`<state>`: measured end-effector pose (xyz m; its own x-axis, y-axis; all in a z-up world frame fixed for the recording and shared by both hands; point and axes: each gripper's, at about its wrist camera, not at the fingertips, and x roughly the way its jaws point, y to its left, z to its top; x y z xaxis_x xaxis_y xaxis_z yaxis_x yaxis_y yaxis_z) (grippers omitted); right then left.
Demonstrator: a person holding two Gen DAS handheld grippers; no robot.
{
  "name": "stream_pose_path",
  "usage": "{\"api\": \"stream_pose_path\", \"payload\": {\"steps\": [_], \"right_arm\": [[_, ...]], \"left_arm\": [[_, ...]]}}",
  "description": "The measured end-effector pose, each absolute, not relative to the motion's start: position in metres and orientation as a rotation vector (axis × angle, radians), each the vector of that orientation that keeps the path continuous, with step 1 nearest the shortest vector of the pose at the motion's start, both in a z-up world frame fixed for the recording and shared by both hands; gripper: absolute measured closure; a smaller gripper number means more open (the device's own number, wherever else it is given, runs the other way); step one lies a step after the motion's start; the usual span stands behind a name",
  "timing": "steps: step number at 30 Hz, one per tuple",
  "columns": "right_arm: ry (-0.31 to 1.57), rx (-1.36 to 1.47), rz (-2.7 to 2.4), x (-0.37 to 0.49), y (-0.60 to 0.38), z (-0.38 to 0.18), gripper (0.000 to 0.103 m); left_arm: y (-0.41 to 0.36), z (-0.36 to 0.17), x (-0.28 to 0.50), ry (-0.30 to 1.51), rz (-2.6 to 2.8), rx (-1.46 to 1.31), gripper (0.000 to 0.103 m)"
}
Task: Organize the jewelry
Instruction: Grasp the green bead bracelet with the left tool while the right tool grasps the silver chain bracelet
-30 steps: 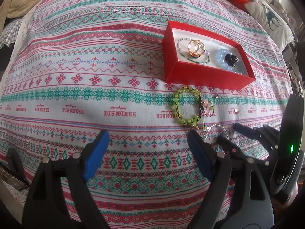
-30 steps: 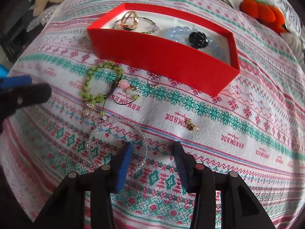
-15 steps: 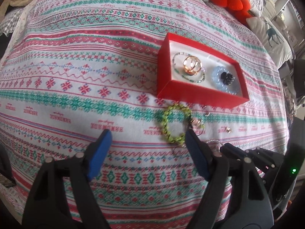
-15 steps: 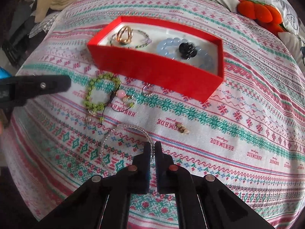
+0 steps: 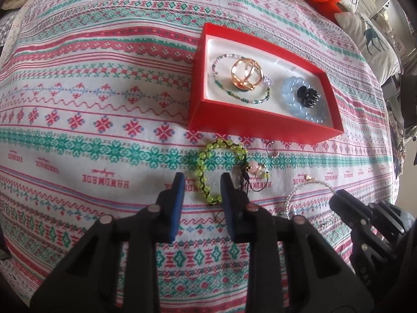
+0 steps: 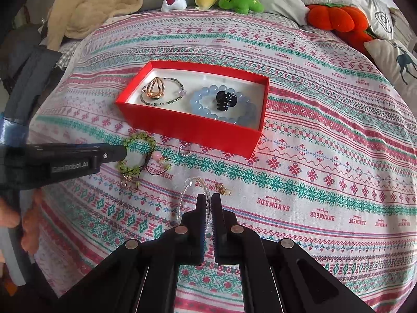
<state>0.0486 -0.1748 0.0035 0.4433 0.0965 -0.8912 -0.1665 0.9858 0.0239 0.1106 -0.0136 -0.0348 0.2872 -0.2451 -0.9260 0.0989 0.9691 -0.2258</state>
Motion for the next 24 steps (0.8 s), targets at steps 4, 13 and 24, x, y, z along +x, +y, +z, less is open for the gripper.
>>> {"api": "stream_pose_path", "payload": {"steps": [4, 13, 24], "right_arm": [[1.098, -0.067, 0.165, 0.049, -0.177, 0.005, 0.099], [1.112, -0.056, 0.149, 0.049, -0.178, 0.000, 0.099], [1.083, -0.047, 0.168, 0.048, -0.175, 0.013, 0.099]], "left_arm": [[-0.024, -0.041, 0.114, 1.272, -0.228, -0.114, 0.079], [-0.038, -0.054, 0.126, 1.298, -0.182, -0.040, 0.093], [-0.015, -0.018, 0.107, 1.218, -0.253, -0.068, 0.095]]}}
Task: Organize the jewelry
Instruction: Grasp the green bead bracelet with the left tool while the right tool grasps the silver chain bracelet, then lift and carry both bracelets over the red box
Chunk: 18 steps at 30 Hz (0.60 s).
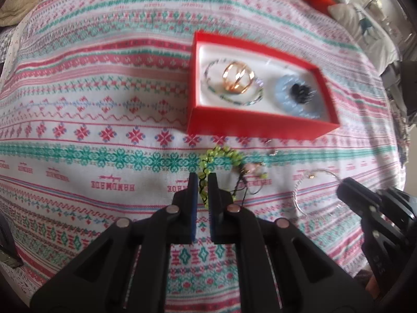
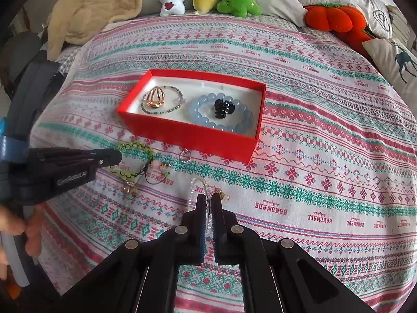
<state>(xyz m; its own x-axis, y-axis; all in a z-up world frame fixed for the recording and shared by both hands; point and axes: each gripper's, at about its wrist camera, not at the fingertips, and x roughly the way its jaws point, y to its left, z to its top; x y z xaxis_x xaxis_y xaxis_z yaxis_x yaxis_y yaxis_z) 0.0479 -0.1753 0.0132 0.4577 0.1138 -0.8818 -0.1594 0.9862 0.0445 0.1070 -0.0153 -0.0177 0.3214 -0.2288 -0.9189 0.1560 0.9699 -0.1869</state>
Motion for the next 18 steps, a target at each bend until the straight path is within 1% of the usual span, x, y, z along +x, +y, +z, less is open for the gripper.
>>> {"api": "stream_pose_path", "payload": {"steps": [9, 18], "right_arm": [[1.034, -0.018, 0.184, 0.042, -0.177, 0.035, 0.099], [0.998, -0.010, 0.198, 0.038, -0.172, 0.048, 0.099]], "left_arm": [[-0.002, 0.020, 0.081, 1.120, -0.335, -0.051, 0.095], [-0.009, 0.053, 0.065, 1.029, -0.387, -0.034, 0.095]]}}
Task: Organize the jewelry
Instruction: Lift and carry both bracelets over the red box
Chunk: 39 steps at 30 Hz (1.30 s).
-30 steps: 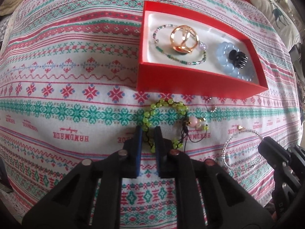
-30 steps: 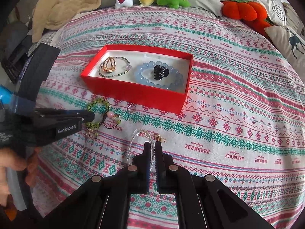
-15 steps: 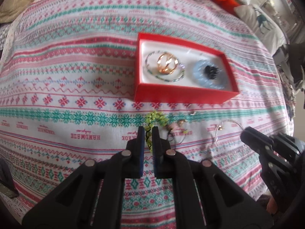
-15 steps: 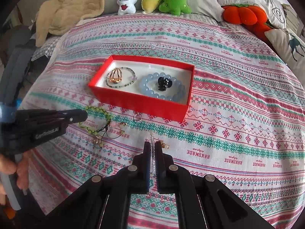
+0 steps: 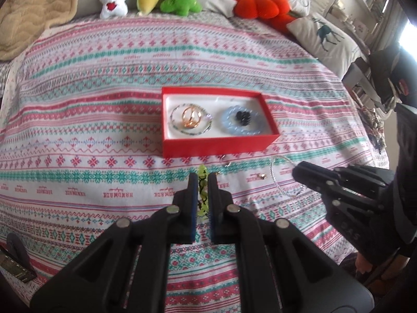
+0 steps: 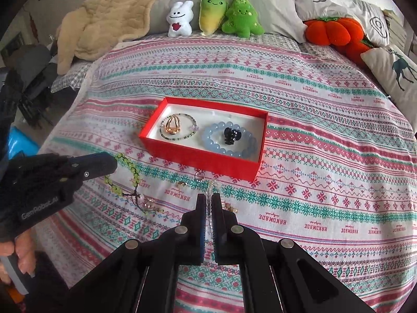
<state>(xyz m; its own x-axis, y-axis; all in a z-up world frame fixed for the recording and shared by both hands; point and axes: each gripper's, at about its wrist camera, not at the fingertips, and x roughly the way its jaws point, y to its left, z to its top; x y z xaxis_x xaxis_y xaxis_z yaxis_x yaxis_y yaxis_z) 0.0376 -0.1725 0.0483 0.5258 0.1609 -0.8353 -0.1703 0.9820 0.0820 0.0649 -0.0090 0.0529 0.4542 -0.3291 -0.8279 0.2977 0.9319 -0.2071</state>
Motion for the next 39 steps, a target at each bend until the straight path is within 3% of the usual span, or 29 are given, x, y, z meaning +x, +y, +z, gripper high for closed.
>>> {"api": "stream_pose_path", "payload": {"steps": [28, 32, 36, 39], "right_arm": [[0.912, 0.146, 0.191, 0.078, -0.181, 0.080, 0.099], [0.975, 0.154, 0.213, 0.083, -0.185, 0.067, 0.098], [1.118, 0.132, 0.194, 0.088, -0.190, 0.035, 0.086], [1.201, 0.123, 0.163, 0.093, -0.196, 0.011, 0.084]], "left_arm": [[-0.034, 0.070, 0.127, 0.910, -0.463, -0.213, 0.095], [-0.037, 0.057, 0.140, 0.953, -0.439, -0.223, 0.095], [-0.038, 0.057, 0.136, 0.957, -0.445, -0.215, 0.095], [-0.038, 0.062, 0.130, 0.950, -0.455, -0.215, 0.095]]}}
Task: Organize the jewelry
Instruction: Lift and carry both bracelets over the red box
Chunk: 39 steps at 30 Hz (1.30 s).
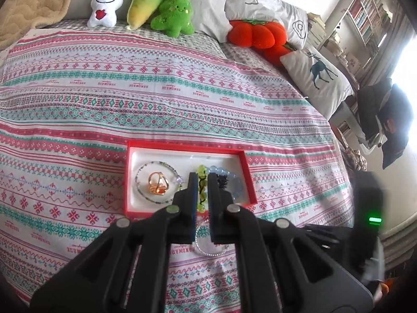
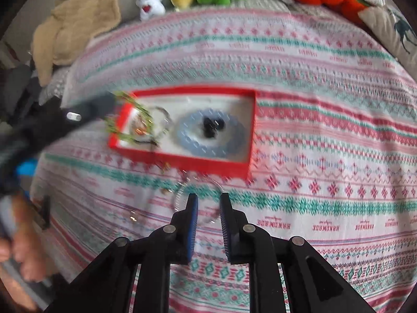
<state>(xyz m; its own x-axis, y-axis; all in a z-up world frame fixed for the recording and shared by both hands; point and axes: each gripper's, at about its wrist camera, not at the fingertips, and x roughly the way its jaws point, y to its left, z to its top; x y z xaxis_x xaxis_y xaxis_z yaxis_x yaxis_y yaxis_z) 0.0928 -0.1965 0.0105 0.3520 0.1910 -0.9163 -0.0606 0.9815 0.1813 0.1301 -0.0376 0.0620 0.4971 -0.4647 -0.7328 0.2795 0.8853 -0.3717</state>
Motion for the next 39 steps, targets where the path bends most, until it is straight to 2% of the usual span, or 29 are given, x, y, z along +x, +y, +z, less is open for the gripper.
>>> {"api": "stream_pose_path", "payload": {"steps": [7, 10, 11, 14, 16, 20, 21, 25, 39], "right_arm": [[1.306, 0.103, 0.121, 0.105, -0.197, -0.030, 0.079], [1.309, 0.085, 0.108, 0.108, -0.194, -0.037, 0.069], [1.307, 0.081, 0.105, 0.110, -0.194, -0.039, 0.058], [1.292, 0.068, 0.106, 0.114, -0.192, -0.044, 0.057], [1.294, 0.049, 0.108, 0.116, -0.188, -0.051, 0.061], [1.274, 0.003, 0.122, 0.113, -0.176, -0.054, 0.096], [1.276, 0.006, 0.127, 0.113, -0.175, -0.054, 0.098], [1.258, 0.000, 0.127, 0.105, -0.169, -0.048, 0.099], [1.040, 0.119, 0.209, 0.083, -0.178, 0.042, 0.099]], "left_arm": [[-0.034, 0.067, 0.117, 0.939, -0.457, -0.207, 0.095], [-0.032, 0.067, 0.114, 0.940, -0.458, -0.206, 0.095], [-0.031, 0.067, 0.114, 0.942, -0.457, -0.207, 0.095], [-0.028, 0.068, 0.110, 0.942, -0.456, -0.204, 0.095], [-0.026, 0.068, 0.108, 0.941, -0.456, -0.198, 0.095], [-0.023, 0.067, 0.105, 0.944, -0.452, -0.193, 0.095], [-0.023, 0.067, 0.105, 0.945, -0.451, -0.193, 0.095], [-0.016, 0.067, 0.103, 0.949, -0.443, -0.202, 0.095], [-0.009, 0.070, 0.108, 0.942, -0.427, -0.234, 0.095]]}}
